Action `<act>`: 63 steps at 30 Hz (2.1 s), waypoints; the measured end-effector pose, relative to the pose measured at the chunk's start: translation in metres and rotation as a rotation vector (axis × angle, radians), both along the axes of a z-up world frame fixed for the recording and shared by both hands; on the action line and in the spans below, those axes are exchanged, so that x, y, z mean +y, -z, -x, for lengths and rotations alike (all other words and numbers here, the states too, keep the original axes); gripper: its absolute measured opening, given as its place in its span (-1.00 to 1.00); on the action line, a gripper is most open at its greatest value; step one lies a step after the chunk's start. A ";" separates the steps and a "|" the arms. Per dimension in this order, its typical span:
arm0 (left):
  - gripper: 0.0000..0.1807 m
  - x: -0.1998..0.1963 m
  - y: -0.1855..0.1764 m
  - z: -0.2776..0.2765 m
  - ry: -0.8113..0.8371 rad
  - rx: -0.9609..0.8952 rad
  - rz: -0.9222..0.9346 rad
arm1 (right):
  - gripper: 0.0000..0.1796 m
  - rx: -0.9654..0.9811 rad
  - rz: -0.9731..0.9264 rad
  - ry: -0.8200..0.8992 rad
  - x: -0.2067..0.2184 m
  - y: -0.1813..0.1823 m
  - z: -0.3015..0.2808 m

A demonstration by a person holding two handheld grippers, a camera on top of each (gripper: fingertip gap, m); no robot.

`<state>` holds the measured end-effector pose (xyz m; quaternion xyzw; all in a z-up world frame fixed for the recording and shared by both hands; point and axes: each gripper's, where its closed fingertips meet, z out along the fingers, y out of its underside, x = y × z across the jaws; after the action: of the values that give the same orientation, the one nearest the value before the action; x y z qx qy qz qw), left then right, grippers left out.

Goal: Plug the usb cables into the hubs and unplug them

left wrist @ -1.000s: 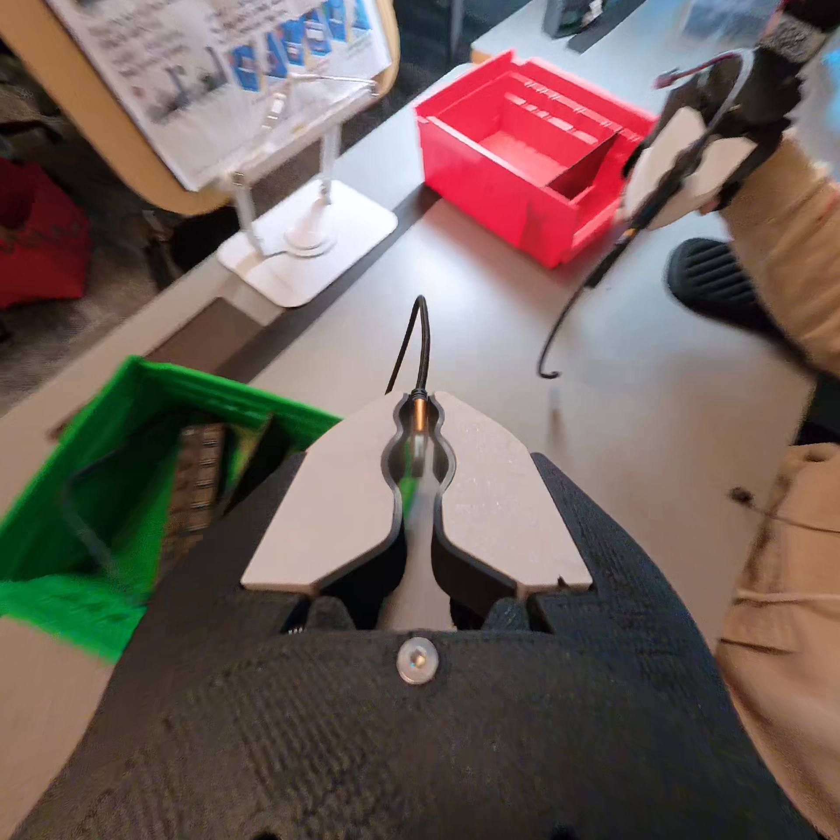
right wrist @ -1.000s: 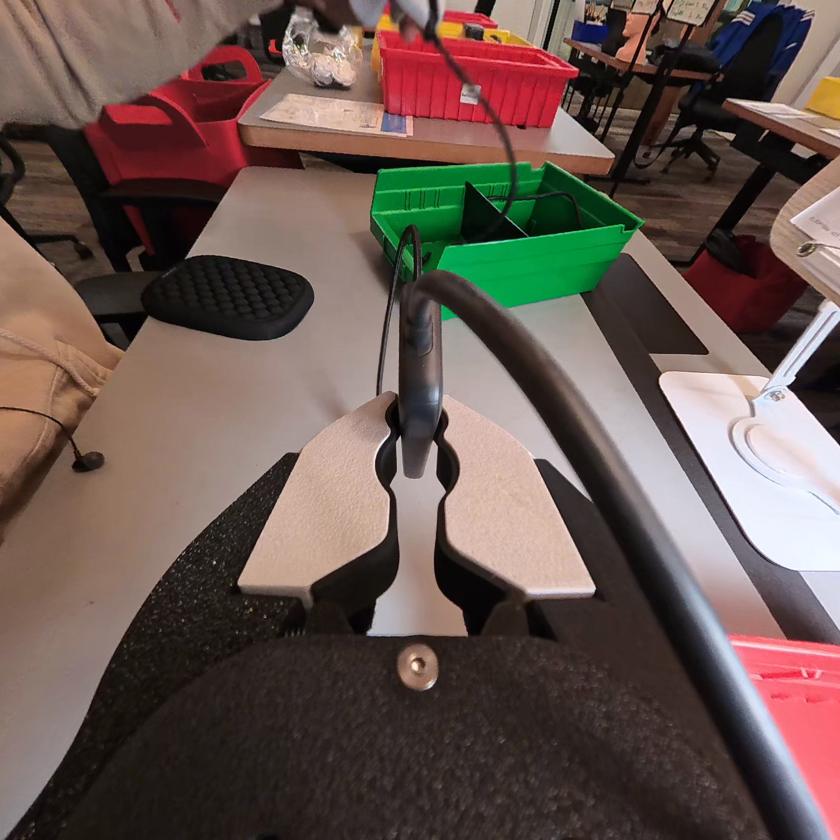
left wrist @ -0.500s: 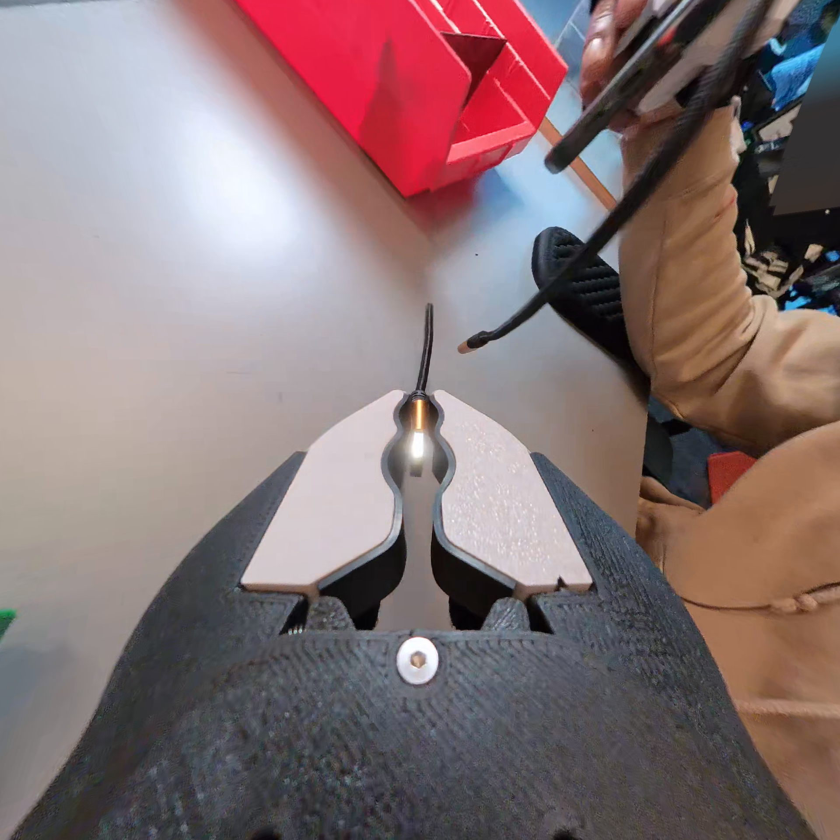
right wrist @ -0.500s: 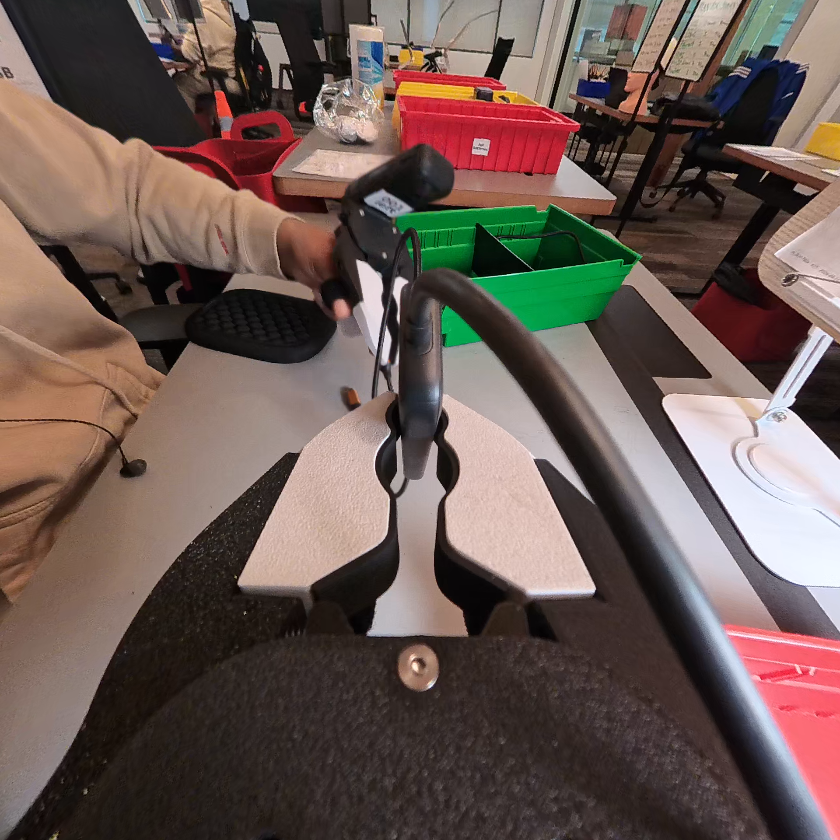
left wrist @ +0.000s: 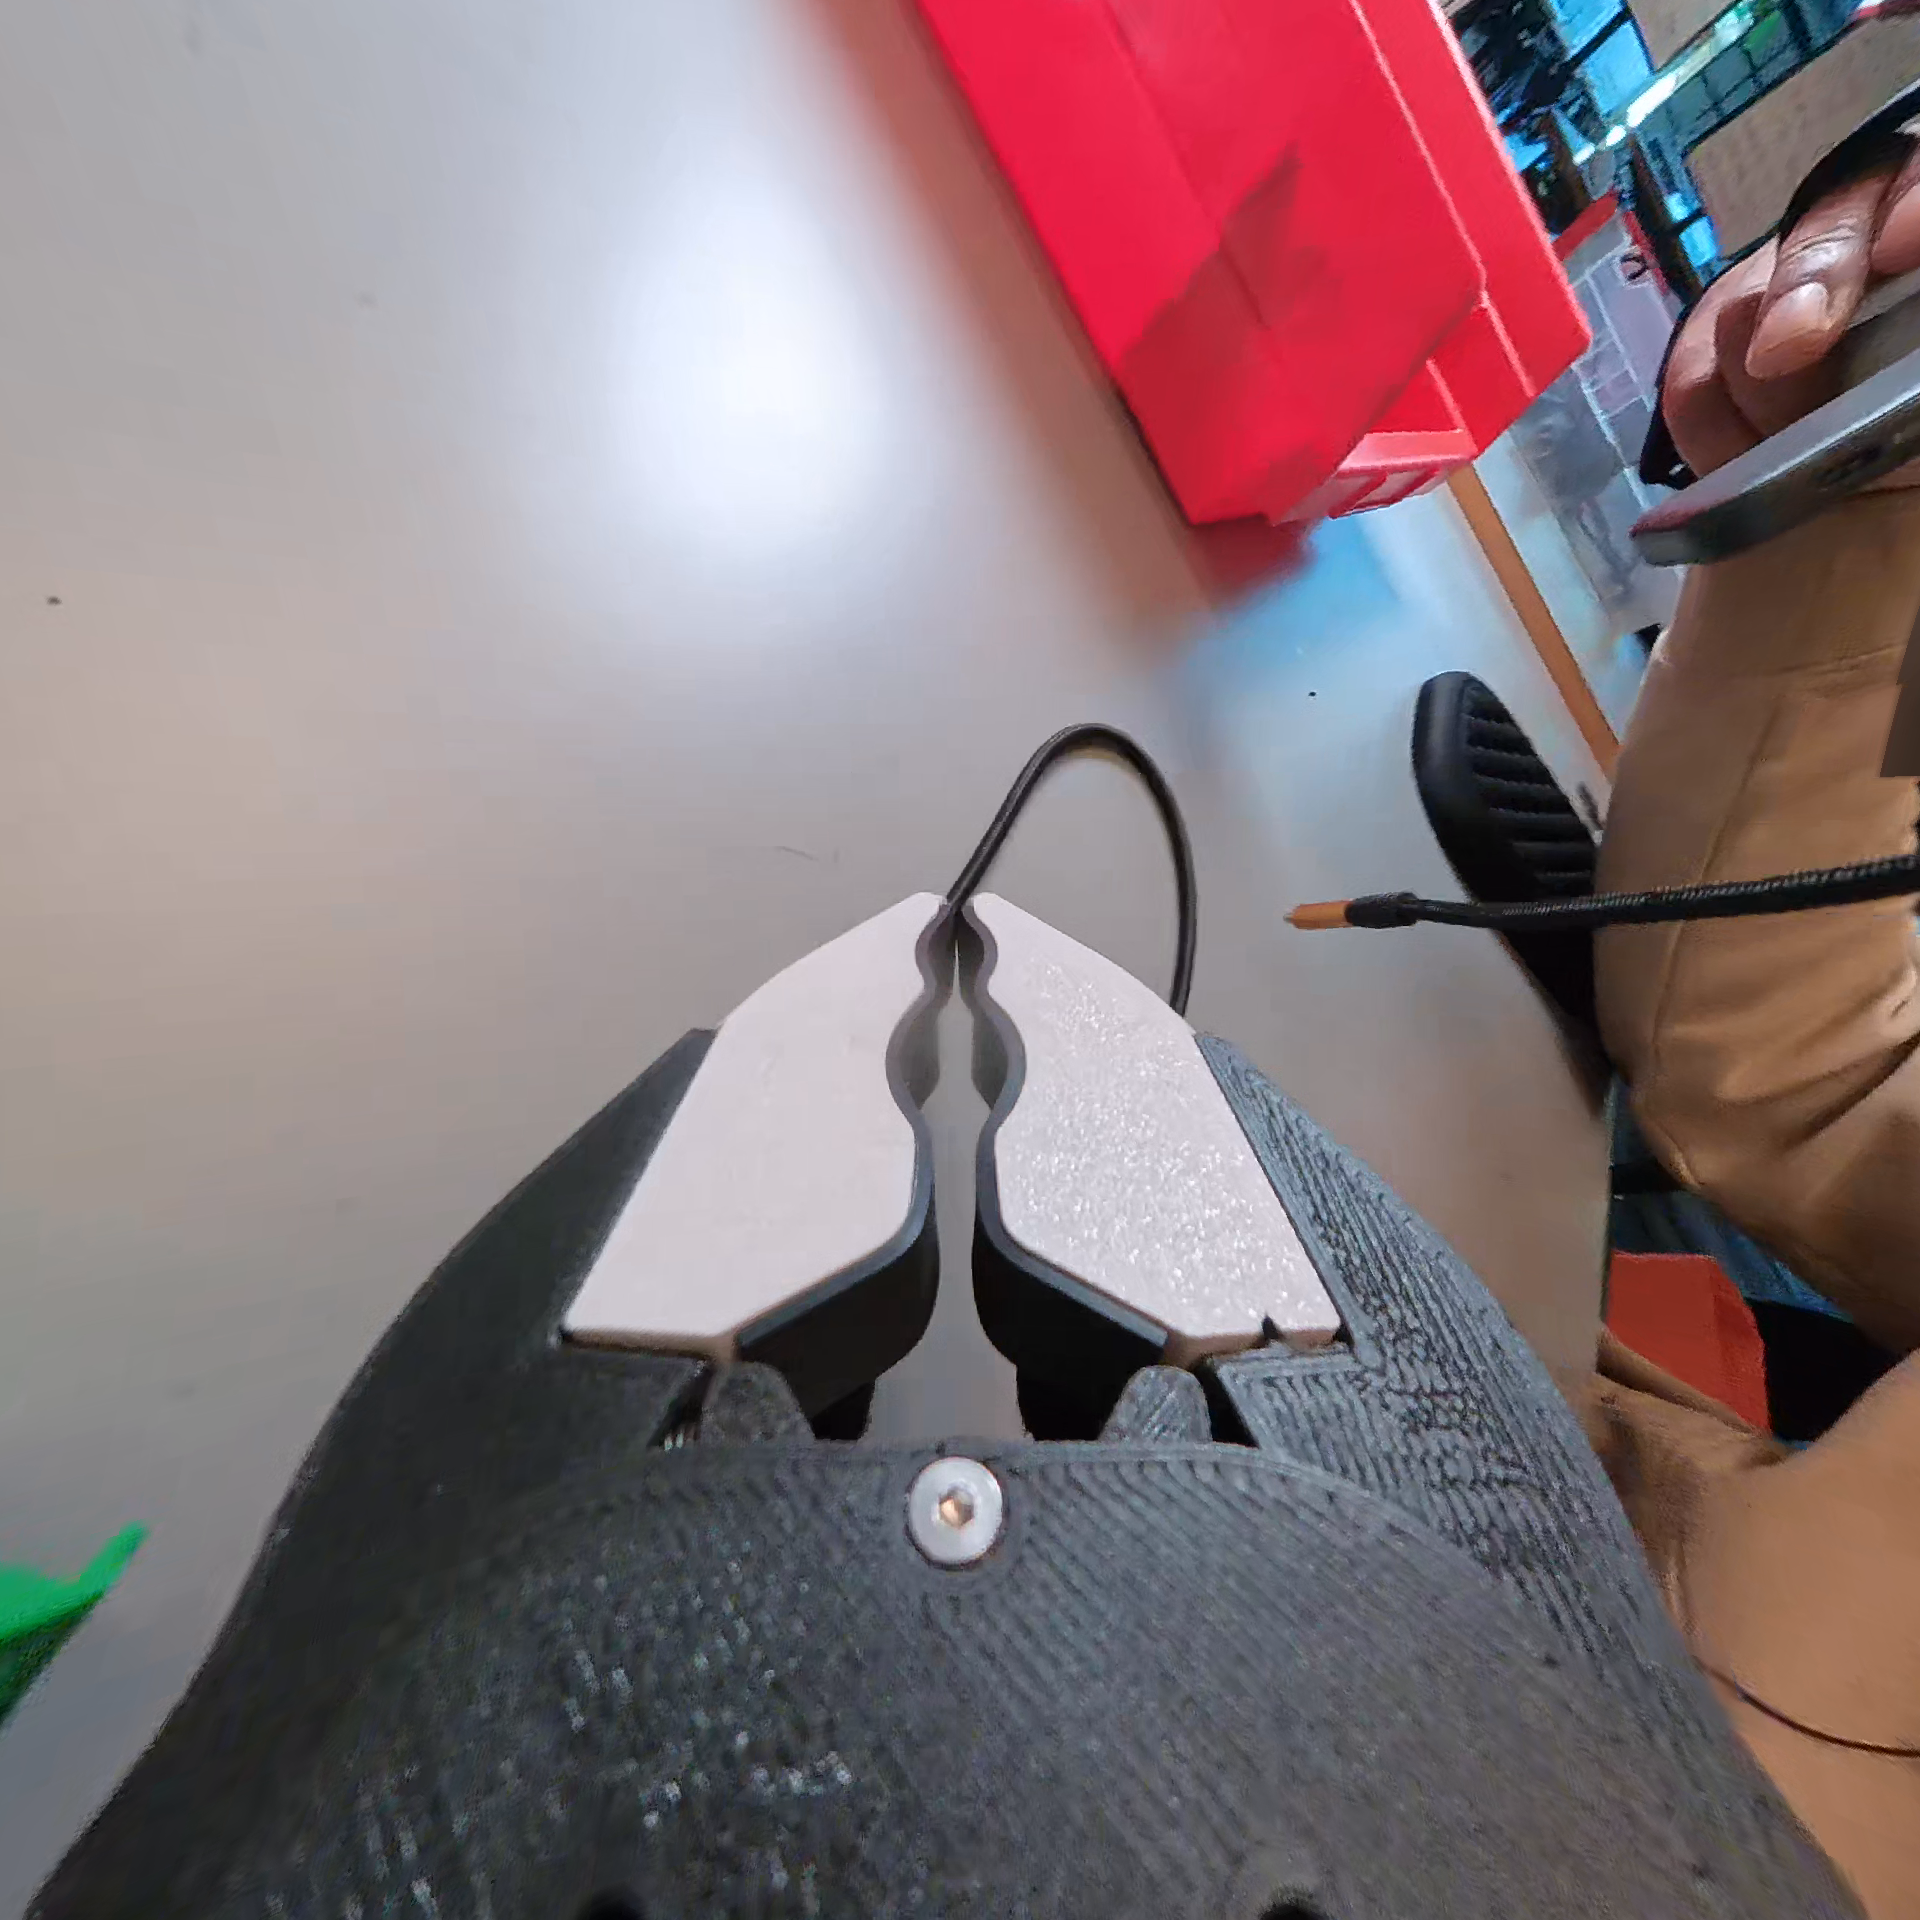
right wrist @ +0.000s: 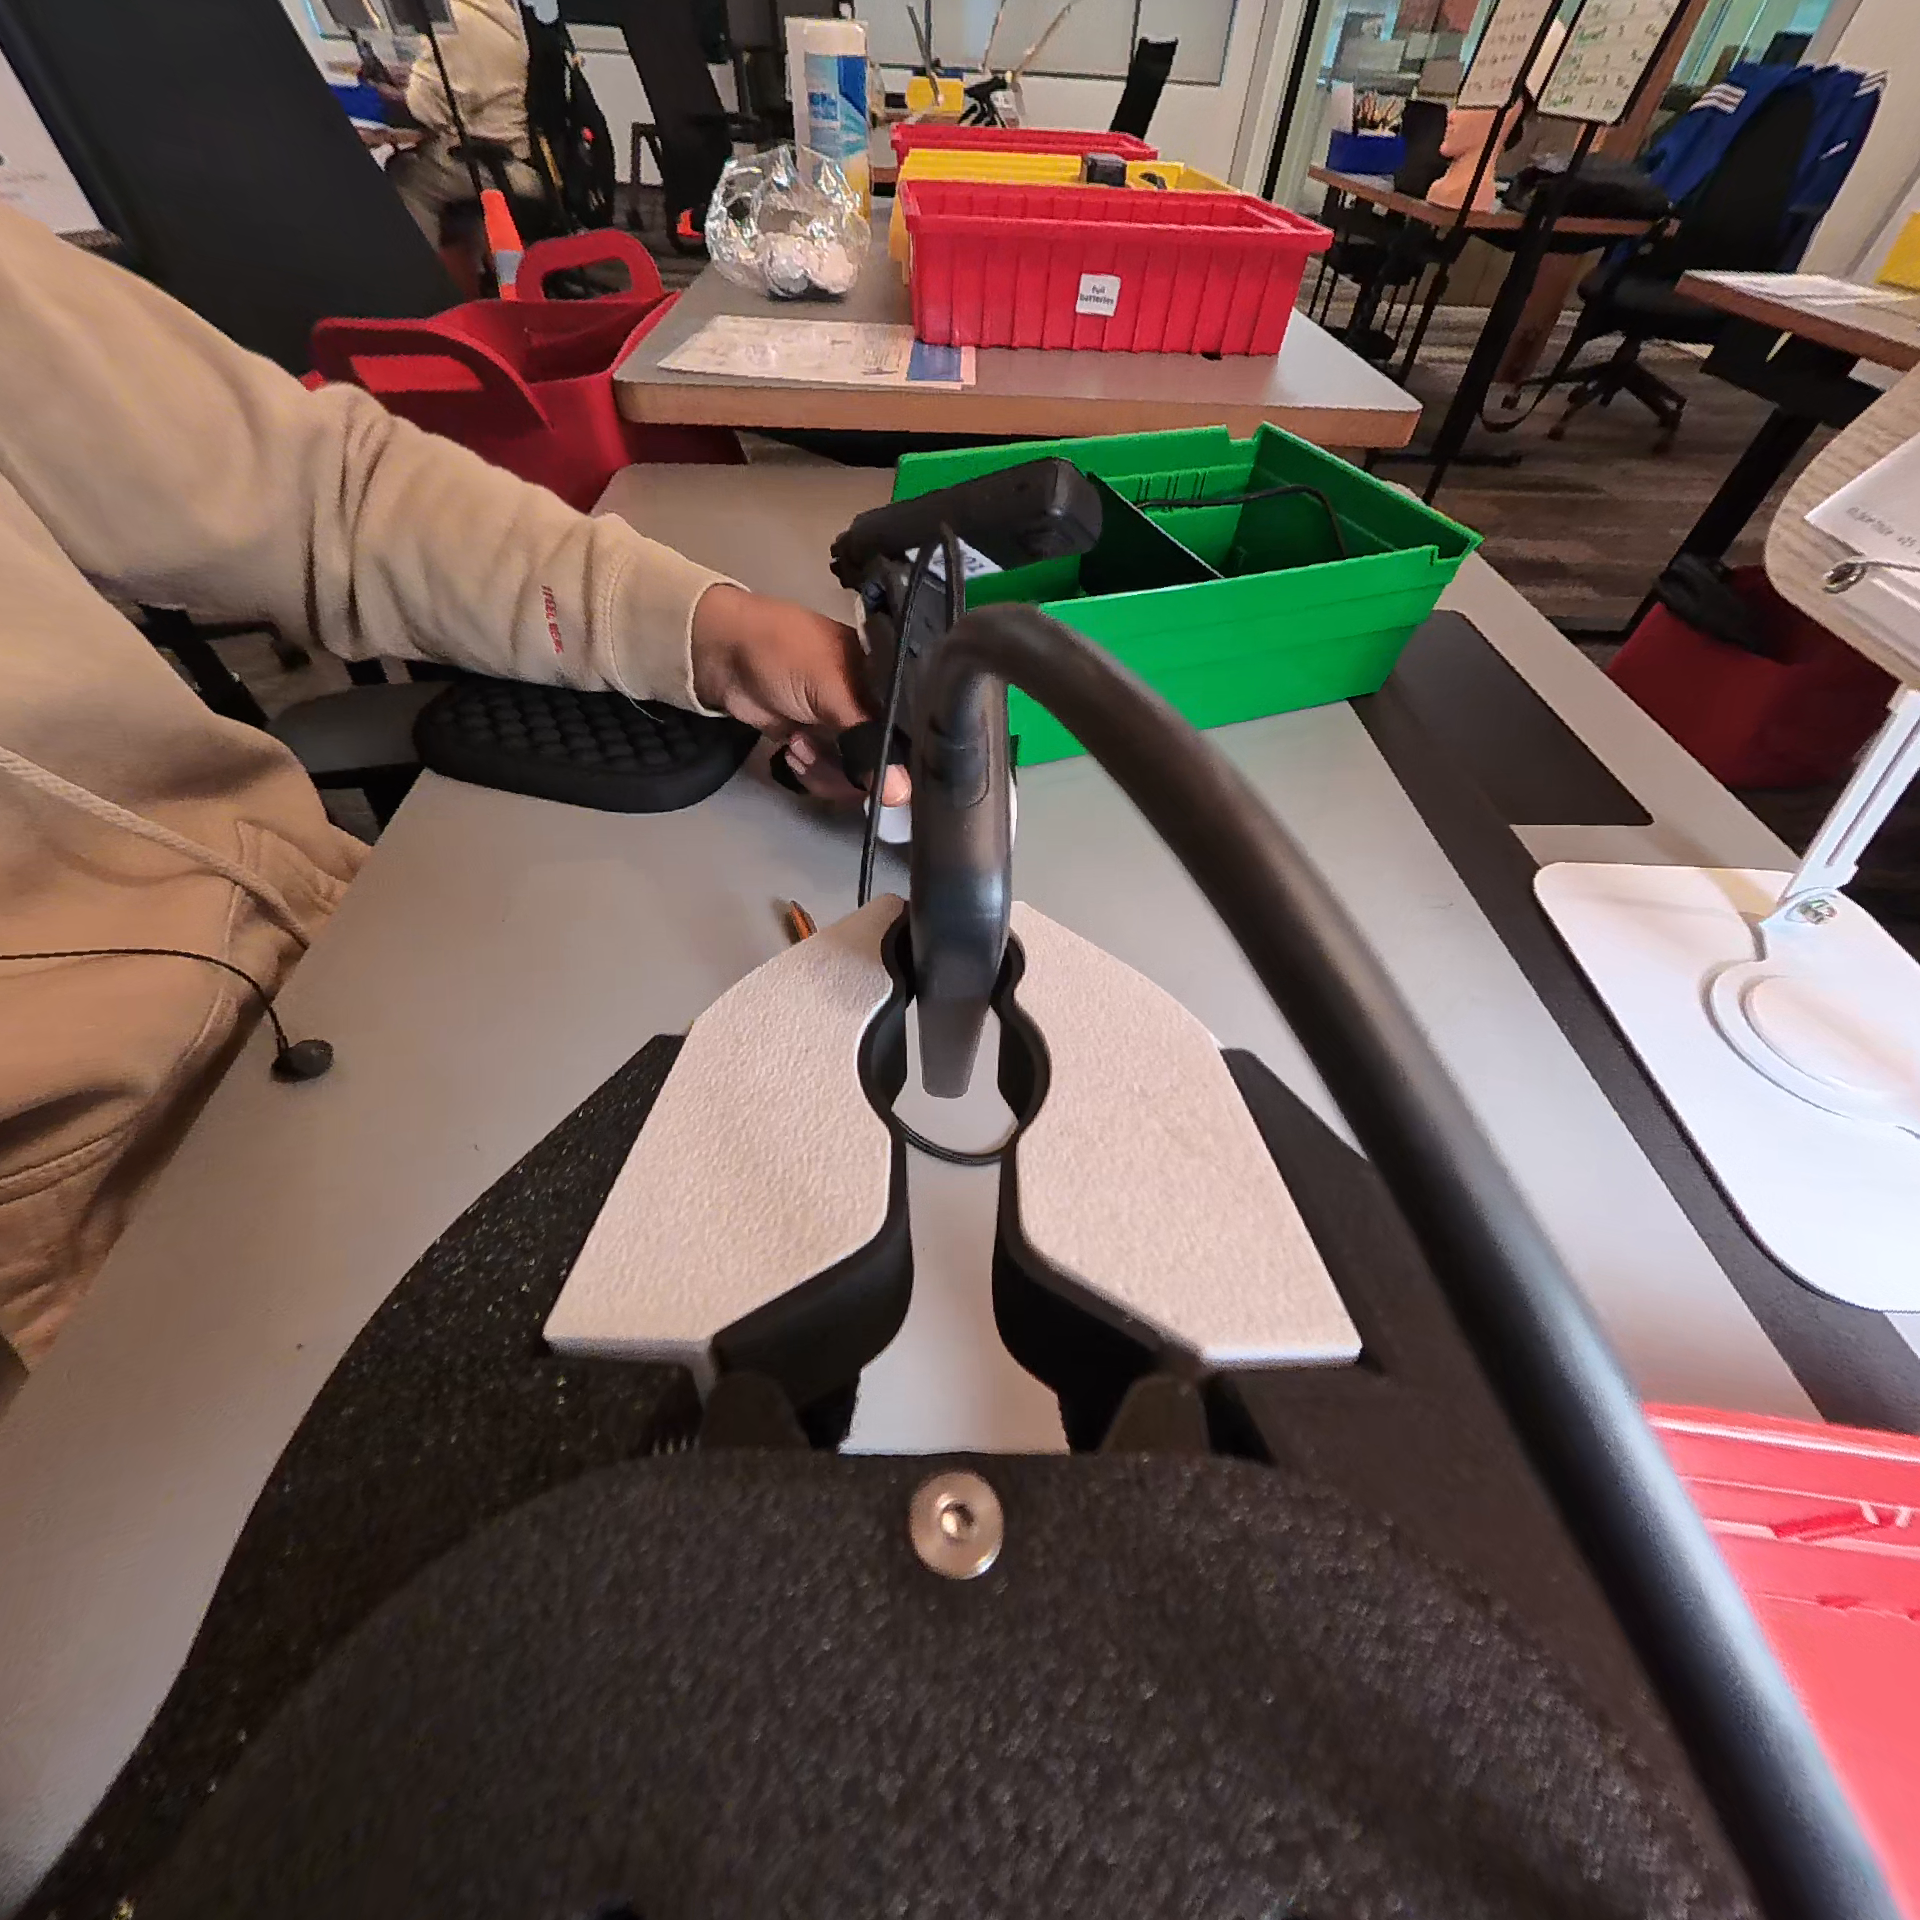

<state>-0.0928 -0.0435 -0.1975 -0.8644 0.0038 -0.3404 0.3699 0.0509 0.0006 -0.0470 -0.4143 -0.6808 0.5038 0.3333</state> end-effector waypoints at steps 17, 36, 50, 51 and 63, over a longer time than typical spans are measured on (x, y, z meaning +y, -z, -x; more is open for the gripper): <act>-0.68 -0.030 0.012 -0.007 0.576 0.716 -0.076 | -0.87 -0.002 0.007 0.003 0.002 0.002 0.000; -0.70 -0.013 0.003 -0.044 1.130 1.092 -0.396 | -0.87 0.096 0.082 -0.094 0.001 -0.027 -0.041; -0.73 0.054 0.028 -0.090 1.185 0.843 -0.286 | -0.87 0.265 0.150 -0.115 0.015 -0.060 -0.093; -0.75 0.055 0.028 -0.091 1.191 0.829 -0.273 | -0.87 0.273 0.151 -0.113 0.016 -0.061 -0.095; -0.95 0.087 0.030 -0.028 0.695 0.859 0.070 | -0.87 0.314 0.173 -0.147 0.013 -0.067 -0.101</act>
<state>-0.0648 0.0431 -0.2273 -0.8853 0.4279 -0.0593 0.1721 0.1516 0.0137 0.0200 -0.3069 -0.6030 0.6418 0.3610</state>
